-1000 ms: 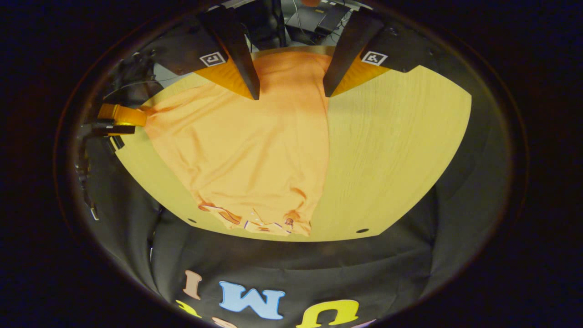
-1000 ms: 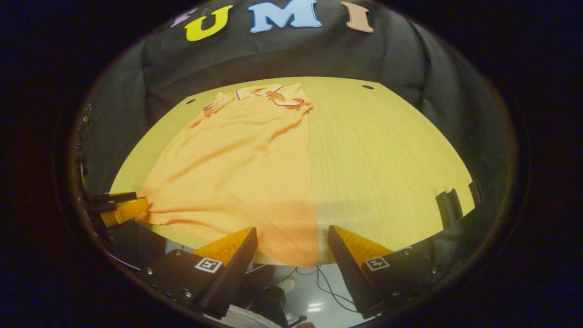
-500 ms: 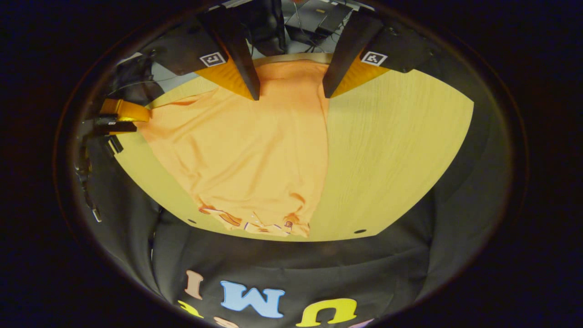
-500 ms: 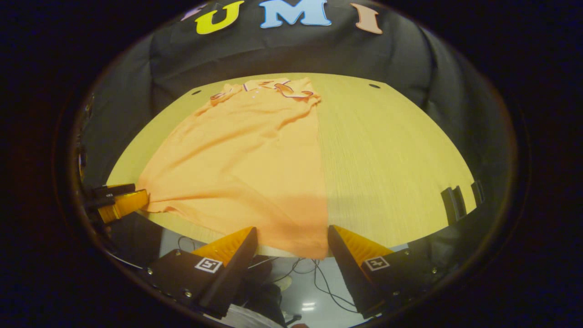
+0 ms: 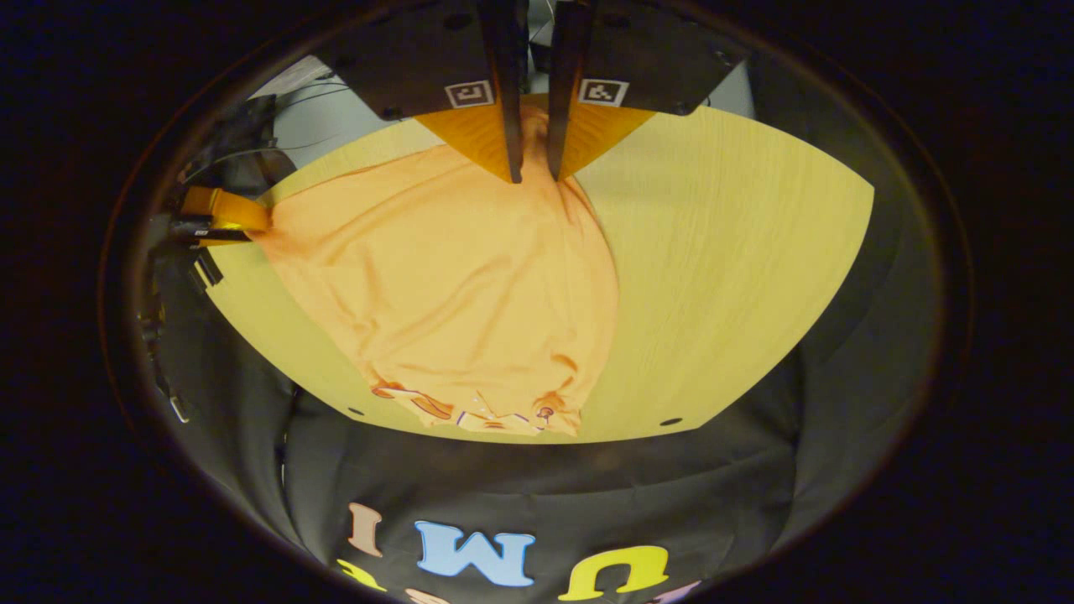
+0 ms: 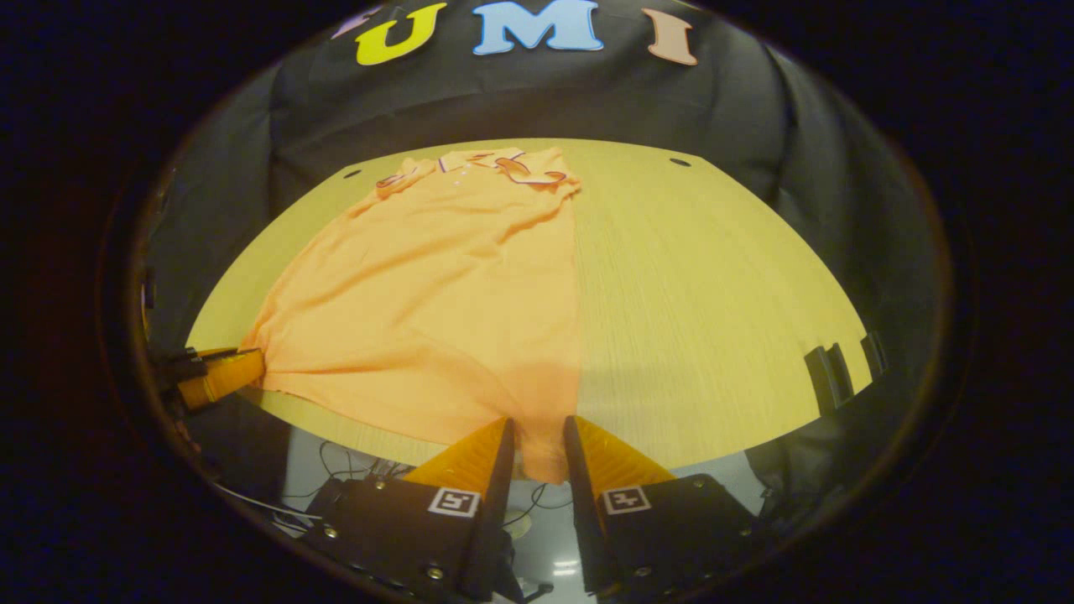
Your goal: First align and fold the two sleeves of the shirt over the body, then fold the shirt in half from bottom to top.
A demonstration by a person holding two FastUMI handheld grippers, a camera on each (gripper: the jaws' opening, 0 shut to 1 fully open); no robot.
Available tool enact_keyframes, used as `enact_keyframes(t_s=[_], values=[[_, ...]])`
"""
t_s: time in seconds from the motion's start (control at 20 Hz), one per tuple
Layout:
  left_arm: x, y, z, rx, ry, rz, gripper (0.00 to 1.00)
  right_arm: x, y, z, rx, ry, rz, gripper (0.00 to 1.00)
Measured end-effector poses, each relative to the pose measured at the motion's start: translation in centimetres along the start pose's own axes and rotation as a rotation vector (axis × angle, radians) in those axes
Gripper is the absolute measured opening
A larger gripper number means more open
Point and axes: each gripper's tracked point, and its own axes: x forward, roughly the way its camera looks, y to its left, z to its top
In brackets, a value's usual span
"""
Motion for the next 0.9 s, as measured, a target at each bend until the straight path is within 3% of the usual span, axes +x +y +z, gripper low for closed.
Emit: enact_keyframes(t_s=[0.05, 0.1, 0.2, 0.25, 0.5, 0.9], values=[[0.0, -0.2, 0.2, -0.011, 0.001, 0.004, 0.19, 0.0, -0.4, -0.1, 0.026, -0.006, -0.004, 0.32], [0.2, -0.1, 0.2, -0.024, 0.010, 0.016, 0.10, 0.0, -0.2, -0.1, 0.054, -0.001, 0.010, 0.13], [0.2, -0.1, 0.2, -0.027, 0.015, 0.023, 0.10, 0.0, -0.2, 0.0, 0.091, 0.003, 0.038, 0.09], [0.2, -0.3, 0.3, -0.032, 0.014, 0.025, 0.09, 0.0, -0.1, 0.1, 0.106, 0.006, 0.057, 0.01], [-0.6, -0.5, 1.7, -0.028, -0.008, 0.040, 0.09, -1.4, 0.0, 2.0, 0.095, -0.059, 0.097, 0.01], [-2.2, -1.6, 8.4, -0.018, -0.133, 0.025, 0.10, -3.7, 0.3, 7.9, 0.114, -0.161, 0.126, 0.01]])
